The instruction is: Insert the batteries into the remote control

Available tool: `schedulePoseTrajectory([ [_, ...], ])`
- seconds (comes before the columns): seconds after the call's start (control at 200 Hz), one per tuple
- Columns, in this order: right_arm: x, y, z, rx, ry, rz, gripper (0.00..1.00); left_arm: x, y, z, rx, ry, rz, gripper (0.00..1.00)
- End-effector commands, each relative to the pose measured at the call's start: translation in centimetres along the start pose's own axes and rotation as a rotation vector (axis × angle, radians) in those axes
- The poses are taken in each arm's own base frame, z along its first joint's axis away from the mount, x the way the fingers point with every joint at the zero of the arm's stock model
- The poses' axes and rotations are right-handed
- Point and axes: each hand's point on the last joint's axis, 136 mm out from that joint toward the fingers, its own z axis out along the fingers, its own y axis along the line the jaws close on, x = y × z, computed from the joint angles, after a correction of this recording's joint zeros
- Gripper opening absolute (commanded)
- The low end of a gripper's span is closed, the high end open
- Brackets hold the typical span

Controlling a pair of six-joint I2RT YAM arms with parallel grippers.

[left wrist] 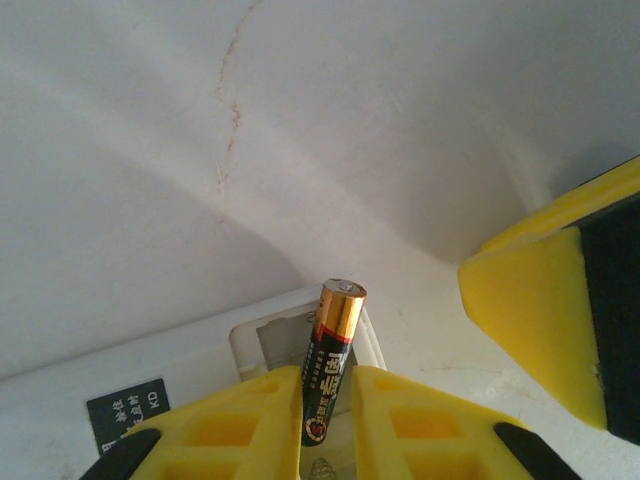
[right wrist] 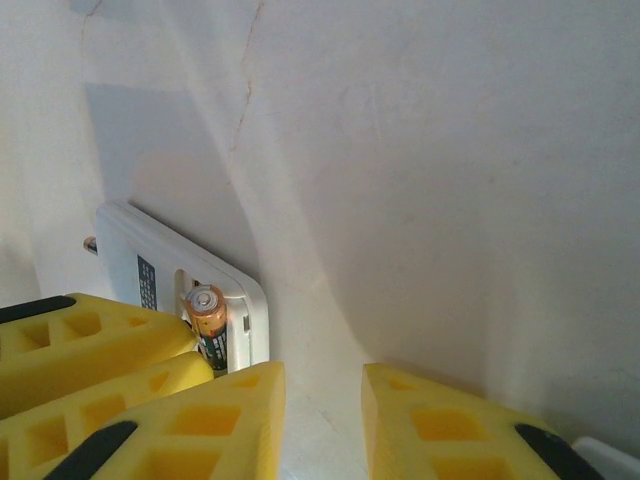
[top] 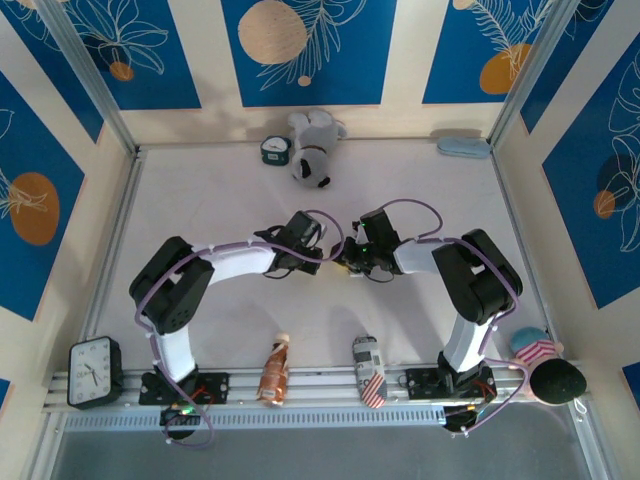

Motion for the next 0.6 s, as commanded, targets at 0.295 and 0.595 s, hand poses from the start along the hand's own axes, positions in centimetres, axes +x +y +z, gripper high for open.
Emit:
schedulePoseTrajectory([
  [0.295,0.3,1.5,-0.4,-0.039,0.012,-0.035,0.28,-2.3,-0.1,-3.6,-0.009,-0.071,0.026,0.32],
  [0.595,0.2,1.6,-0.6,-0.047,0.008,-0.040,0.29,-3.4,0.5,-5.1,-0.042,-0.116,-0.111,0.62],
])
